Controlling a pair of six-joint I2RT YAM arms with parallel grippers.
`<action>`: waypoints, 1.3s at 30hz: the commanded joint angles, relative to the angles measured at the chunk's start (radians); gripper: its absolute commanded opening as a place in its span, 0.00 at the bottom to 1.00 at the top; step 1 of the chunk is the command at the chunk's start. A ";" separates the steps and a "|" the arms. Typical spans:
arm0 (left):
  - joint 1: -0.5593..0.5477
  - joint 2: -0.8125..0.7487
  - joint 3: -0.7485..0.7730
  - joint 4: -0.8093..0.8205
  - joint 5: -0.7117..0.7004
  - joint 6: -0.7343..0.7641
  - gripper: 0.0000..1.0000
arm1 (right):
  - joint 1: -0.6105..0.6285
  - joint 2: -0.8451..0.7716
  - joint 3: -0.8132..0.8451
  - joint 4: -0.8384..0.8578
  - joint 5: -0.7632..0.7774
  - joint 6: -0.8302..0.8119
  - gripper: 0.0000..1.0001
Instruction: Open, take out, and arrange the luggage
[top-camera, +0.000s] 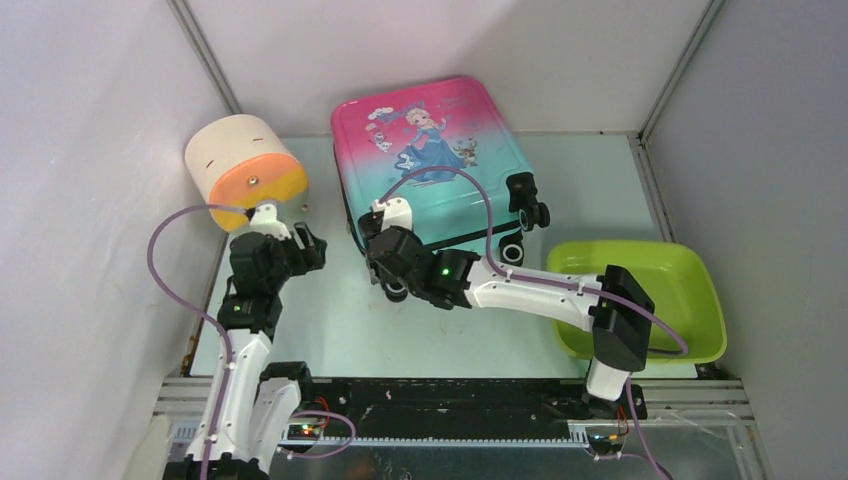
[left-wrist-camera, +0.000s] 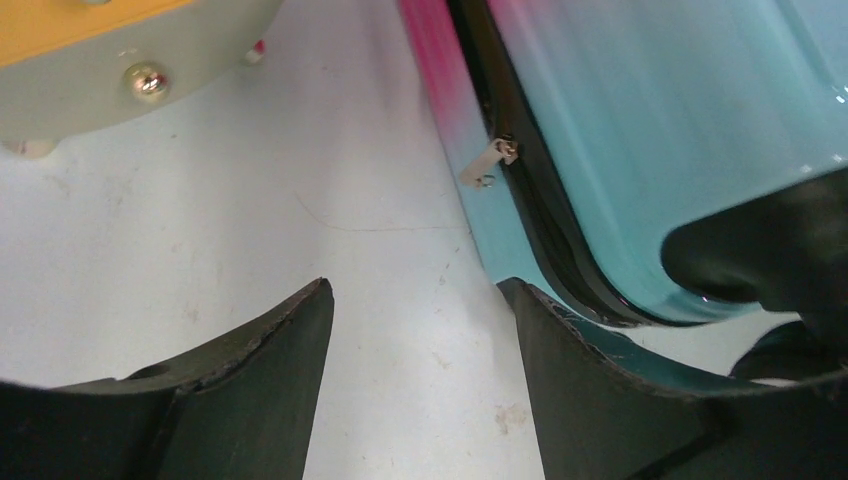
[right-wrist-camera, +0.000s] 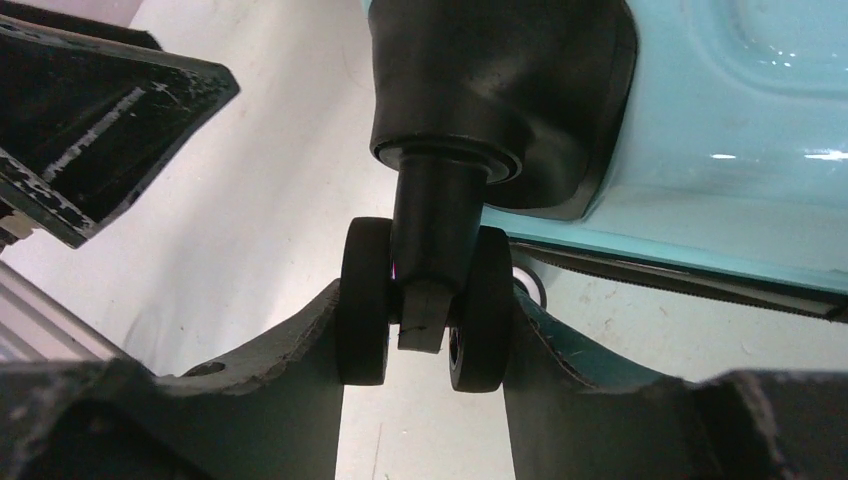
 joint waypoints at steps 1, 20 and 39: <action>-0.050 0.004 0.003 0.067 0.071 0.128 0.73 | -0.049 -0.097 -0.056 0.085 -0.080 -0.193 0.15; -0.055 0.016 -0.261 0.664 0.348 0.147 0.70 | -0.147 -0.231 -0.194 0.141 -0.312 -0.408 0.00; -0.105 0.285 -0.158 0.647 0.572 0.366 0.61 | -0.231 -0.293 -0.277 0.225 -0.462 -0.451 0.00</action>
